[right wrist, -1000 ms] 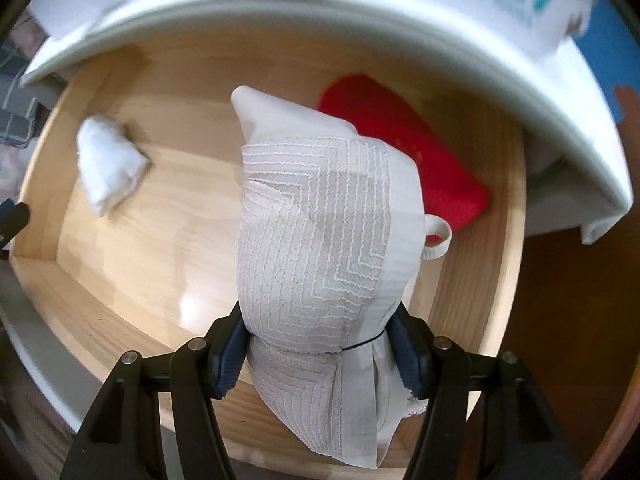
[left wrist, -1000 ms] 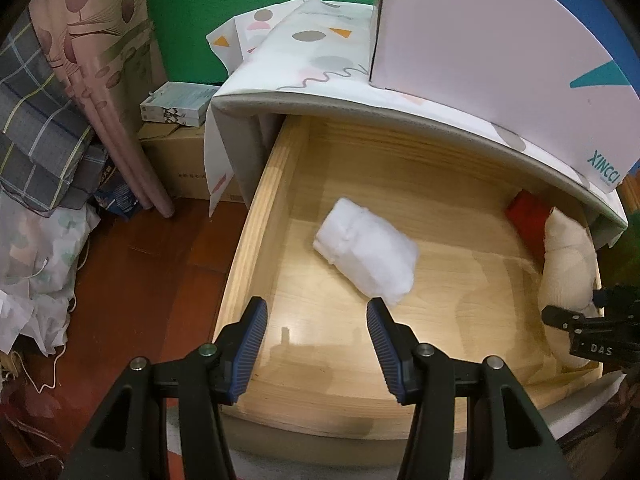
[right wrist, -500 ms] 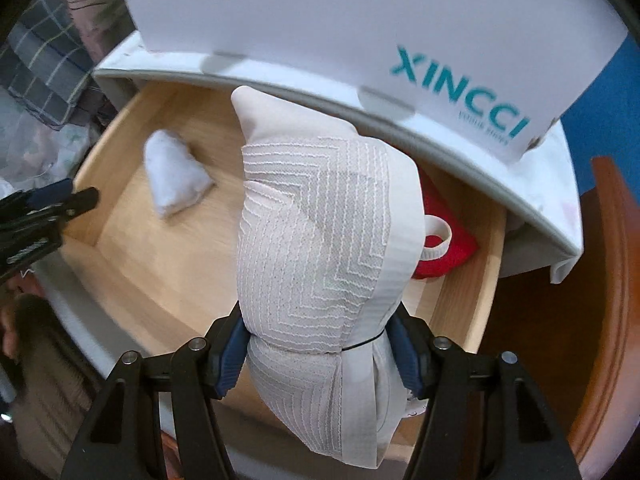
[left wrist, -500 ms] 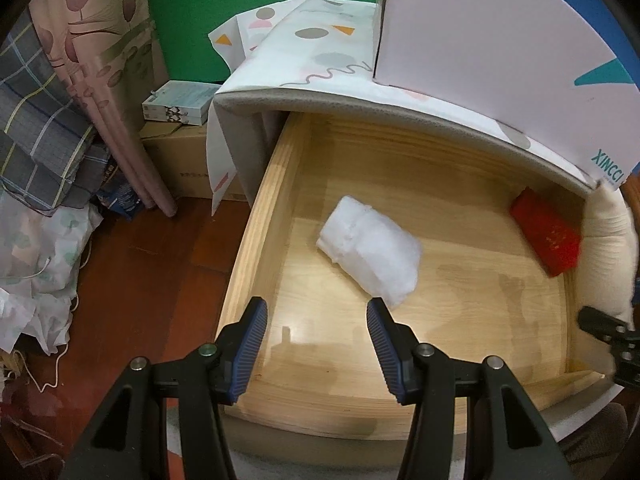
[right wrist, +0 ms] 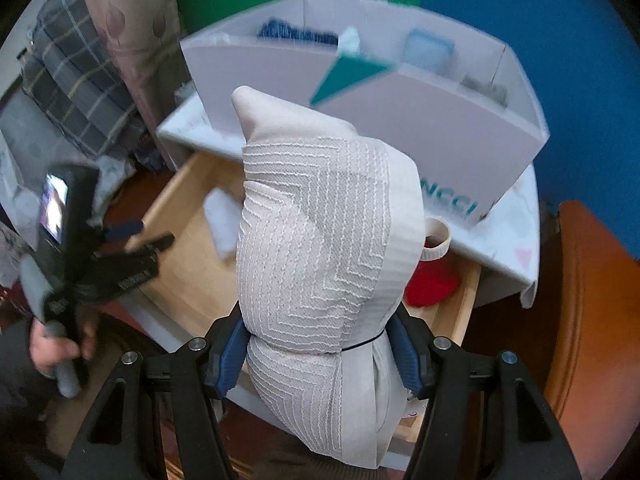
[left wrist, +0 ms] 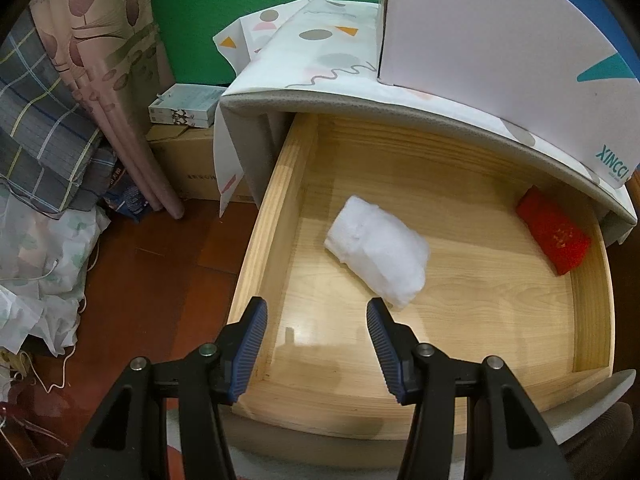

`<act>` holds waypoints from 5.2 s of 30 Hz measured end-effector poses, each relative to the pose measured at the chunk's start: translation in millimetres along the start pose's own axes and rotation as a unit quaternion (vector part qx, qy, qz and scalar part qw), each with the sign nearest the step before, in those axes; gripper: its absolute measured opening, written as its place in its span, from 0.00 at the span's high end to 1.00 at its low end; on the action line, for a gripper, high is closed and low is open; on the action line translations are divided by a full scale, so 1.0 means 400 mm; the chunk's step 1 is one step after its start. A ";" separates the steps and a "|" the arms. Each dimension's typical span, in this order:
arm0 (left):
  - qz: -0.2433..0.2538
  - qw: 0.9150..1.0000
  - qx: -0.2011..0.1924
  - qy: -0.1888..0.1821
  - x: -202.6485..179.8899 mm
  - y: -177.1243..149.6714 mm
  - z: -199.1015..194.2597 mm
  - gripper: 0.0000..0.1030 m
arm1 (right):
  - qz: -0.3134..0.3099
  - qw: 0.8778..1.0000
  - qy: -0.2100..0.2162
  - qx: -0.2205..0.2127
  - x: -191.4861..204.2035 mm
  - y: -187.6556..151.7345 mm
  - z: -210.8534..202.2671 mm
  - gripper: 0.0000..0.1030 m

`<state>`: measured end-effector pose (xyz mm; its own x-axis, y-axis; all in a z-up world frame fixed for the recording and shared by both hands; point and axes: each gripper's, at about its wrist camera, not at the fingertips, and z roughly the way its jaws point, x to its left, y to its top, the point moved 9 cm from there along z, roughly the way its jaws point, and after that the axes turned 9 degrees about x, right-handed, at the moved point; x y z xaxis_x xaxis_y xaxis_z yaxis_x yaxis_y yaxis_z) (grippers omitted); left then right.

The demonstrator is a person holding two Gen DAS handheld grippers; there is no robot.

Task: Take underwear out of drawer
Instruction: 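Carry the beige striped bra up over the white box with the right gripper, then lower the beige bra into the white box and open the right gripper, then move the right gripper back down into the drawer toward the red cloth, then grasp the red folded cloth with the gold print with the right gripper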

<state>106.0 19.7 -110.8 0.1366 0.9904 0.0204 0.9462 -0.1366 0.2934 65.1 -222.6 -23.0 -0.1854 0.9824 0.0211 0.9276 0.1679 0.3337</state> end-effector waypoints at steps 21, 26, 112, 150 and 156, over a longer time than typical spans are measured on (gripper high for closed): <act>-0.002 1.000 -0.004 -0.003 0.000 -0.001 -0.005 0.48 | 0.069 0.991 -0.032 -0.113 -0.111 0.397 -0.247 0.43; -0.006 1.000 -0.006 -0.010 0.001 0.003 -0.007 0.48 | 0.086 0.990 -0.041 -0.102 -0.145 0.456 -0.207 0.42; -0.045 0.998 -0.028 -0.019 0.044 0.001 -0.034 0.48 | -0.068 0.996 -0.061 -0.024 -0.076 0.050 0.136 0.30; -0.046 0.999 -0.020 -0.021 0.041 -0.003 -0.026 0.48 | -0.129 0.978 -0.144 0.082 -0.121 0.048 0.413 0.29; -0.045 0.999 -0.019 -0.024 0.041 -0.002 -0.027 0.48 | -0.122 0.975 -0.161 0.096 -0.140 0.060 0.443 0.27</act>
<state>104.2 36.1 -100.5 0.0659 0.9964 -0.0528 0.9434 -0.0449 0.3285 155.2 -259.2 -183.1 -0.3260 0.8807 -0.3436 0.9175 0.3823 0.1094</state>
